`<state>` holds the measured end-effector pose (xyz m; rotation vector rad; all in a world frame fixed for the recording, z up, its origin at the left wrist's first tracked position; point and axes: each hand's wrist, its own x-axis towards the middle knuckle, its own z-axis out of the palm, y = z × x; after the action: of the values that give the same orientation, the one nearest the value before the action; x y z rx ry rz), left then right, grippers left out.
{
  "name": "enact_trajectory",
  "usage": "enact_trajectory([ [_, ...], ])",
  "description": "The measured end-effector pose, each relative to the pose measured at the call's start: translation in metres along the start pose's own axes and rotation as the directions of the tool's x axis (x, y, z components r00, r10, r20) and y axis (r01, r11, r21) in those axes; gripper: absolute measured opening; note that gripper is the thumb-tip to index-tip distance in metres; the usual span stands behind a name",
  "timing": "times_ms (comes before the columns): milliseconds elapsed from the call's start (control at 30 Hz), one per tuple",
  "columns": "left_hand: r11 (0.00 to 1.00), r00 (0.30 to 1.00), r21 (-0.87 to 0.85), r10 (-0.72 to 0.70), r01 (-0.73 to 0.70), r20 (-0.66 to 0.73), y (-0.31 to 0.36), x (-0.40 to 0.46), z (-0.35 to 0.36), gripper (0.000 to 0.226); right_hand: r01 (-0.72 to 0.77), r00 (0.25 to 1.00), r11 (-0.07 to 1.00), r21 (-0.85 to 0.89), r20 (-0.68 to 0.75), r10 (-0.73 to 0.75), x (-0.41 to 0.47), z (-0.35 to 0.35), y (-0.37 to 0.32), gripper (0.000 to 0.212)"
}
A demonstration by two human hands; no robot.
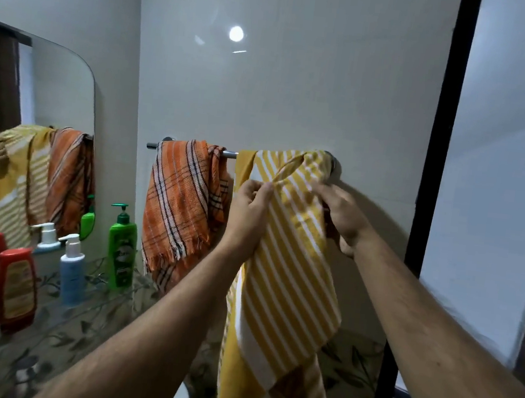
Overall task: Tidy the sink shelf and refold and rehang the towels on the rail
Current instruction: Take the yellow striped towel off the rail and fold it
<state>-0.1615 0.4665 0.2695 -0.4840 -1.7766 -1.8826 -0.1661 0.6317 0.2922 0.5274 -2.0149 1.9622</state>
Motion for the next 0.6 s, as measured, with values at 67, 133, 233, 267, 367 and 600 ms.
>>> enact_trajectory([
  [67,1.000,0.999,-0.010,0.019,-0.018,0.048,0.002,-0.016,-0.007,0.020,-0.076,0.997,0.996,0.054,-0.025,0.077,0.002,0.003,0.004,0.082],
  [133,0.999,0.993,0.009,0.040,-0.041,0.110,0.002,-0.033,-0.013,0.023,-0.099,0.994,0.991,0.092,-0.026,0.102,0.001,0.009,0.005,0.091],
  [233,0.998,0.988,0.055,0.010,-0.018,0.152,-0.003,-0.052,-0.025,0.024,-0.011,0.993,0.988,0.153,-0.117,0.029,0.001,0.023,0.008,0.044],
  [267,0.998,0.988,0.059,-0.019,0.010,0.151,-0.005,-0.054,-0.028,0.023,0.022,0.991,0.986,0.167,-0.131,0.000,0.001,0.029,0.008,0.025],
  [367,0.991,0.989,0.061,-0.127,0.122,0.078,-0.004,-0.057,-0.039,0.053,0.096,0.993,0.989,0.116,-0.083,-0.086,-0.008,0.050,0.006,0.013],
  [600,0.985,0.984,0.040,-0.169,0.167,0.056,0.001,-0.054,-0.059,0.045,0.247,0.942,0.961,-0.126,0.262,-0.208,-0.035,0.081,0.027,0.021],
])
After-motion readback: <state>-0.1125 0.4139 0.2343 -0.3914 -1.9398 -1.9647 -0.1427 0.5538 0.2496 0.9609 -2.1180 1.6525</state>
